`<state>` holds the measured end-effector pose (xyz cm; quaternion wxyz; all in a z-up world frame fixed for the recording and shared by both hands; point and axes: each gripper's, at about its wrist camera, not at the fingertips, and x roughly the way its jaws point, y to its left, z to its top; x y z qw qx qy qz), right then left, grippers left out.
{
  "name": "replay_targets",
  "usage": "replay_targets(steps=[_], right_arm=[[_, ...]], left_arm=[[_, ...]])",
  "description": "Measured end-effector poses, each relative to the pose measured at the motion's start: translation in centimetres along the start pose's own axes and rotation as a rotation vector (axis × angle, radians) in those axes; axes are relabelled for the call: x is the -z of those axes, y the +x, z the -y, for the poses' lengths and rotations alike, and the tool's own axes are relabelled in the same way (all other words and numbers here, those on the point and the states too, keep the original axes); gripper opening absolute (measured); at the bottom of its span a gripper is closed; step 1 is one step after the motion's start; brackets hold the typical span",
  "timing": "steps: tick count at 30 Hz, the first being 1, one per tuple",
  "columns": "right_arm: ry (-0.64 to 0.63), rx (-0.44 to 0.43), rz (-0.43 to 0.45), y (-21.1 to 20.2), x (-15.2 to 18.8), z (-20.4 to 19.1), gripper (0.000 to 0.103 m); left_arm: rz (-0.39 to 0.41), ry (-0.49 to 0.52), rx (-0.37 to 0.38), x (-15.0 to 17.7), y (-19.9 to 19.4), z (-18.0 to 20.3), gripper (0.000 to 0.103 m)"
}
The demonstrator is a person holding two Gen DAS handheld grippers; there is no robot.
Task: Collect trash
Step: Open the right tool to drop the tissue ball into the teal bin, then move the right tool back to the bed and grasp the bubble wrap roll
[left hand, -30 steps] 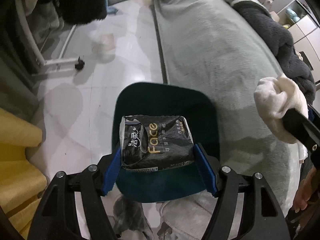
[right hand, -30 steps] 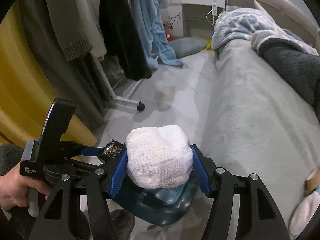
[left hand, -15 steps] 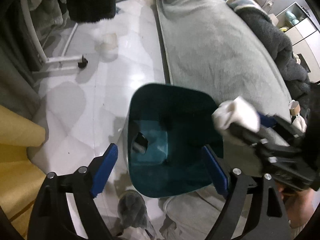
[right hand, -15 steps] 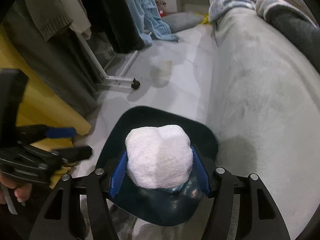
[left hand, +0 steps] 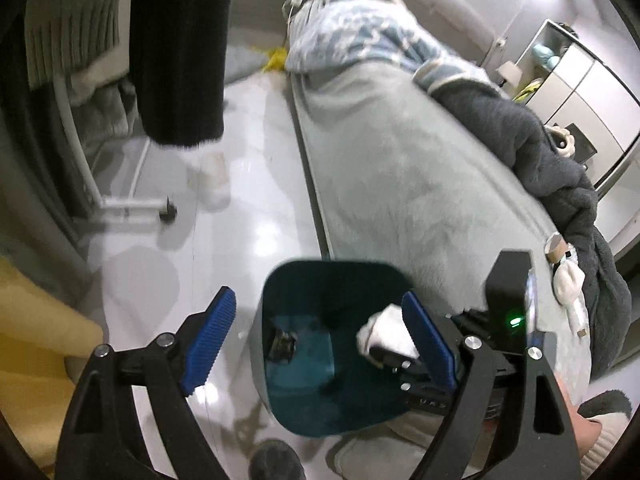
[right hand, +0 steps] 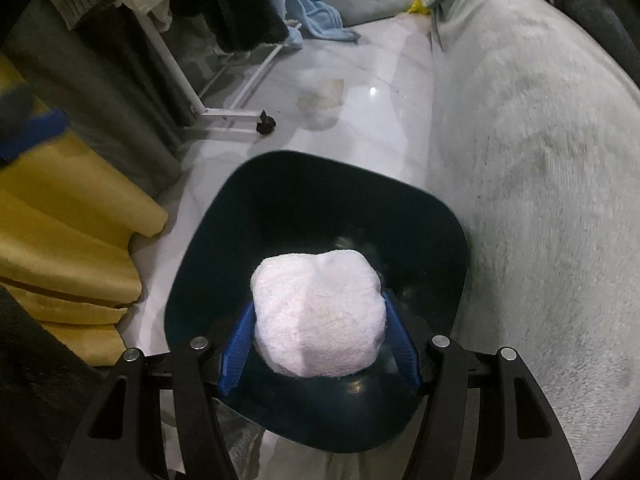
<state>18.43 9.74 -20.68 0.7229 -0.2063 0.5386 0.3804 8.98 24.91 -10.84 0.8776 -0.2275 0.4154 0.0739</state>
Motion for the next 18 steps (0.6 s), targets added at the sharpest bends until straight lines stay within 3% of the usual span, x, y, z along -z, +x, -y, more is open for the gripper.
replay_targets(steps=[6, 9, 18], right_arm=[[0.003, -0.005, -0.025, 0.7, 0.0, 0.1, 0.066], [-0.014, 0.007, -0.020, 0.3, 0.1, -0.3, 0.076], [-0.033, 0.007, 0.106, -5.2, -0.4, -1.2, 0.087]], left_arm=[[0.092, 0.027, 0.038, -0.9, -2.0, 0.7, 0.083], [0.124, 0.031, 0.055, -1.3, -2.7, 0.9, 0.082], [0.272, 0.080, 0.093, -2.7, -6.1, 3.5, 0.082]])
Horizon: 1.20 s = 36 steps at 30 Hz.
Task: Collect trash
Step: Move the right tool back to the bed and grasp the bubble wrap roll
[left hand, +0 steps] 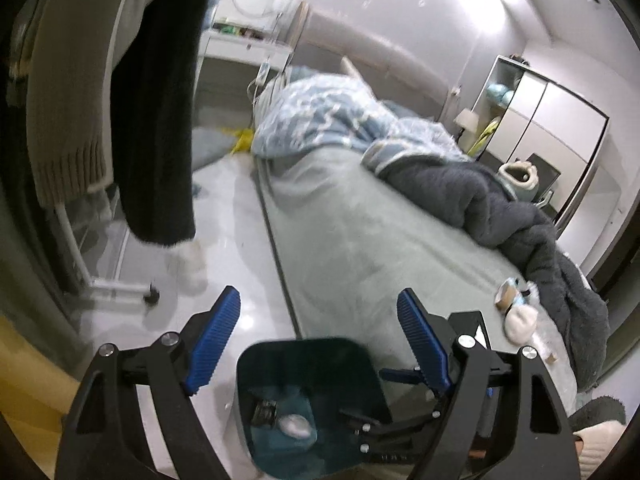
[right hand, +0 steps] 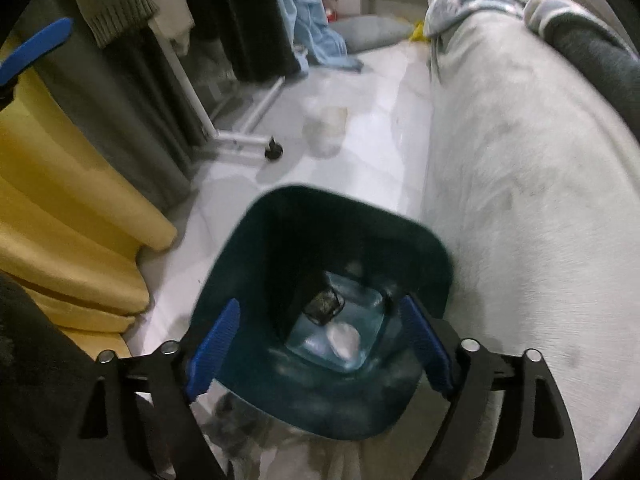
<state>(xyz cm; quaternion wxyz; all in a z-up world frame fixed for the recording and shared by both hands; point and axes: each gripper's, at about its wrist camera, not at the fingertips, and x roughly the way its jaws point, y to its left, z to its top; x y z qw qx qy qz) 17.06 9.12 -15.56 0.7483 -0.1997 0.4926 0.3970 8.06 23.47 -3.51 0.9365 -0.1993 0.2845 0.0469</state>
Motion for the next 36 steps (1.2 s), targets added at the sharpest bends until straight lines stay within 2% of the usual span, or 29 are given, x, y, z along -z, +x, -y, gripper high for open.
replay_targets(steps=[8, 14, 20, 36], right_arm=[[-0.081, 0.063, 0.117, -5.6, 1.3, -0.2, 0.088], [-0.062, 0.096, 0.193, -8.9, 2.2, 2.0, 0.088], [-0.015, 0.132, 0.241, -11.9, 4.1, 5.0, 0.088], [0.115, 0.204, 0.298, -16.6, 9.0, 12.3, 0.088]], left_arm=[[0.090, 0.072, 0.066, -1.2, -1.3, 4.5, 0.082], [0.106, 0.103, 0.111, -1.4, -0.5, 7.9, 0.082], [0.083, 0.096, 0.153, -1.2, 1.3, 10.6, 0.082], [-0.006, 0.081, 0.244, 0.5, 5.5, 17.3, 0.084]])
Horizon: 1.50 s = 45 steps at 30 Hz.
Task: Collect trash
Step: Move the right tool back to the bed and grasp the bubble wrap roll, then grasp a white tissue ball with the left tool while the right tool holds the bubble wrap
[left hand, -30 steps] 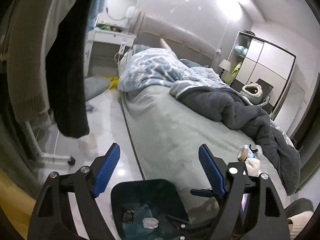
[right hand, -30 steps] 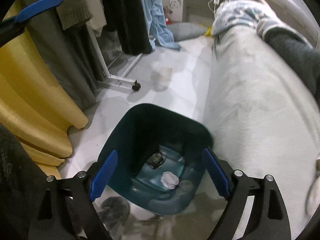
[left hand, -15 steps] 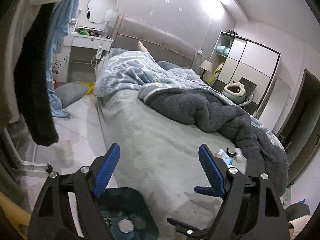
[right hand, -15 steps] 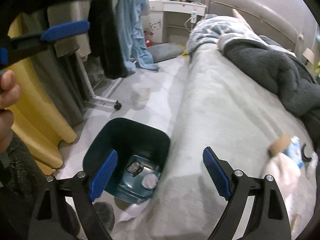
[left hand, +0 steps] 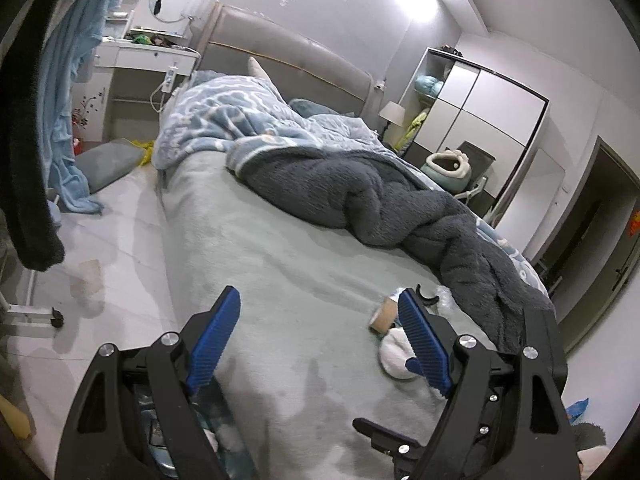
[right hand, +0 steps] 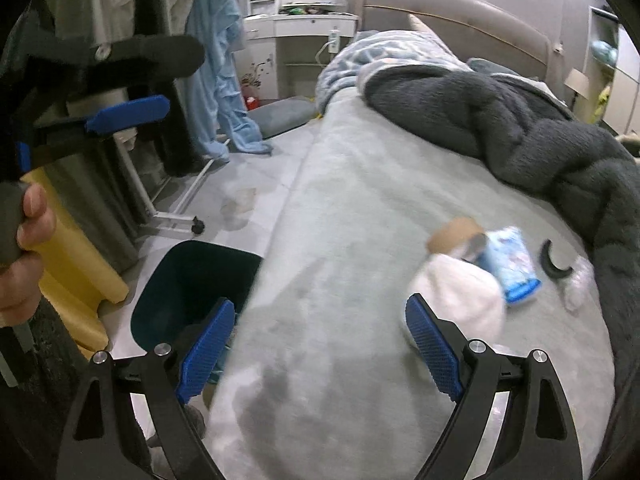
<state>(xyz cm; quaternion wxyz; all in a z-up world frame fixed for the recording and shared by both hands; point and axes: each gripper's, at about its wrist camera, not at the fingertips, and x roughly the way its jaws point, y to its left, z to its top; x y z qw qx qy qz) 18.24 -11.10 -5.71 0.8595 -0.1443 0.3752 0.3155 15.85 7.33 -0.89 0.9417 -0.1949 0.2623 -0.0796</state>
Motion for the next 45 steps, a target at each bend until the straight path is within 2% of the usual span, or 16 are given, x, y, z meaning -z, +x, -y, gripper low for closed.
replay_targets(steps=[6, 14, 24, 26, 28, 32, 36, 45], right_arm=[[0.053, 0.021, 0.015, -1.1, 0.9, 2.7, 0.088], [0.139, 0.040, 0.015, -1.6, 2.6, 6.5, 0.088], [0.205, 0.037, -0.006, -1.1, 4.5, 9.6, 0.088], [0.215, 0.031, -0.016, -0.8, 4.6, 10.0, 0.085], [0.218, 0.034, -0.037, -0.4, 4.8, 10.4, 0.071], [0.218, 0.035, -0.070, -0.1, 5.4, 10.8, 0.057], [0.197, 0.048, -0.088, -0.4, 5.7, 10.8, 0.039], [0.221, 0.041, -0.053, -2.1, 6.0, 12.2, 0.036]], left_arm=[[-0.035, -0.028, 0.025, 0.5, 1.9, 1.0, 0.086], [-0.093, -0.114, 0.071, 1.3, 4.7, 1.7, 0.087], [-0.156, -0.122, 0.102, 3.0, 7.5, 3.5, 0.089], [-0.167, -0.121, 0.106, 3.3, 8.1, 3.9, 0.089], [-0.176, -0.116, 0.110, 3.6, 8.6, 4.4, 0.089], [-0.199, -0.101, 0.115, 4.2, 9.6, 5.4, 0.089], [-0.214, -0.086, 0.124, 4.6, 10.5, 6.3, 0.089], [-0.242, -0.054, 0.125, 5.8, 12.2, 8.5, 0.089]])
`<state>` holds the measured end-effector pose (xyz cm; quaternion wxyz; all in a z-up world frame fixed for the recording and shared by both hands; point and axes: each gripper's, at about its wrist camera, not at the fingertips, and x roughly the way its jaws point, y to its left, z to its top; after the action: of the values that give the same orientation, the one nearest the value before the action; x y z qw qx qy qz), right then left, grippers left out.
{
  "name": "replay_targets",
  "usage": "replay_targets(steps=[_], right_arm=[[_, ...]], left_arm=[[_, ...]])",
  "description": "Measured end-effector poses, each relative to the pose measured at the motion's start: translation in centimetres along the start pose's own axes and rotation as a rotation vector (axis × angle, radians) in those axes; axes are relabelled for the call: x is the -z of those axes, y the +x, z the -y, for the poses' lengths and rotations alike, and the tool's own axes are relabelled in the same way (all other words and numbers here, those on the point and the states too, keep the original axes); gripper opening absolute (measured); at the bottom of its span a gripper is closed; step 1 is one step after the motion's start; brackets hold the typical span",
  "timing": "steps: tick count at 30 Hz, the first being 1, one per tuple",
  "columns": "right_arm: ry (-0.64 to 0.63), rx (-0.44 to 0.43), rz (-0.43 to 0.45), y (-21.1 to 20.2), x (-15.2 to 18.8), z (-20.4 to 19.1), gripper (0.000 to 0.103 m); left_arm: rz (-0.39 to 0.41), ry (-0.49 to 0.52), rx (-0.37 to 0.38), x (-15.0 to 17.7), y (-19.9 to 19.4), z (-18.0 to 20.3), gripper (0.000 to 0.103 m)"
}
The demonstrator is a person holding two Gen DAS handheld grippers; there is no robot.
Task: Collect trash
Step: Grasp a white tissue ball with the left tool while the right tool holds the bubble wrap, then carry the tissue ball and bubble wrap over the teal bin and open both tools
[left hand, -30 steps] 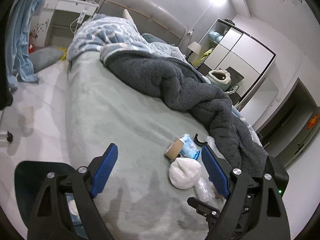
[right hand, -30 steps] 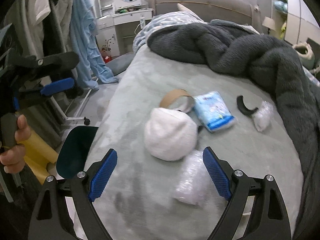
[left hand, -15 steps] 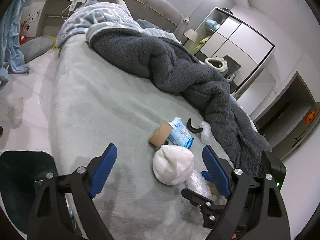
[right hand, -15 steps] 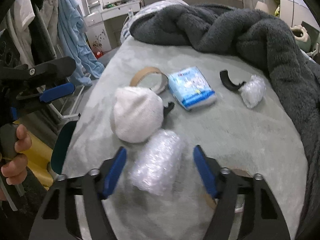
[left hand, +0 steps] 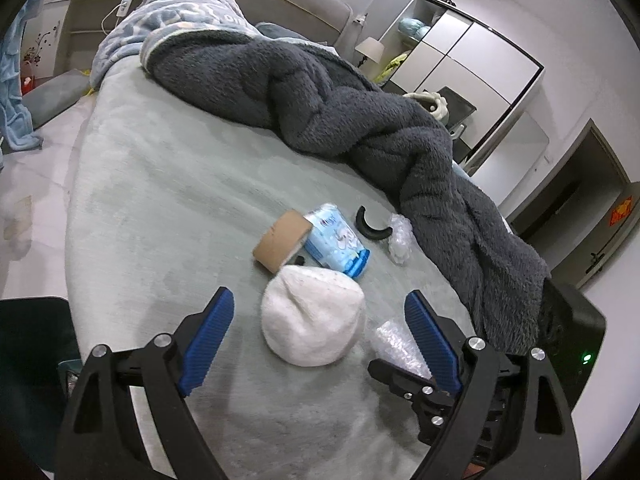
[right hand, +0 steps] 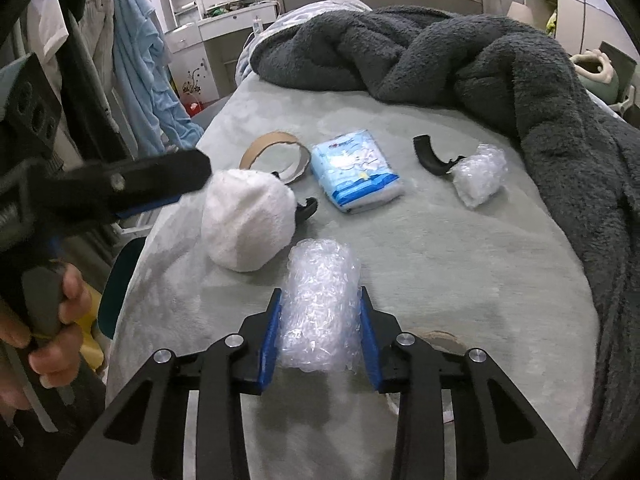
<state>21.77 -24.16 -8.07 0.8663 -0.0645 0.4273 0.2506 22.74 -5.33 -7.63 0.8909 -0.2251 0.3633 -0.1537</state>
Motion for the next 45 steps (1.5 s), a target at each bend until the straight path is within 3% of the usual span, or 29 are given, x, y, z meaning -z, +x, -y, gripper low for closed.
replay_targets(steps=[9, 19, 27, 33, 45], right_arm=[[0.052, -0.024, 0.050, -1.8, 0.2, 2.1, 0.036], [0.159, -0.126, 0.115, -3.3, 0.6, 4.7, 0.036], [0.188, -0.153, 0.137, -4.1, 0.8, 5.4, 0.036], [0.241, -0.199, 0.159, -4.7, 0.3, 5.8, 0.036], [0.275, -0.234, 0.186, -5.1, -1.4, 4.1, 0.036]], left_arm=[[-0.035, 0.041, -0.038, 1.0, 2.2, 1.4, 0.089], [-0.049, 0.105, -0.121, 1.7, 3.7, 2.2, 0.086], [-0.078, 0.166, -0.202, 2.1, 4.7, 2.5, 0.070], [-0.076, 0.209, -0.208, 2.2, 4.0, 2.7, 0.060], [-0.023, 0.228, -0.203, 1.9, -0.3, 2.7, 0.060]])
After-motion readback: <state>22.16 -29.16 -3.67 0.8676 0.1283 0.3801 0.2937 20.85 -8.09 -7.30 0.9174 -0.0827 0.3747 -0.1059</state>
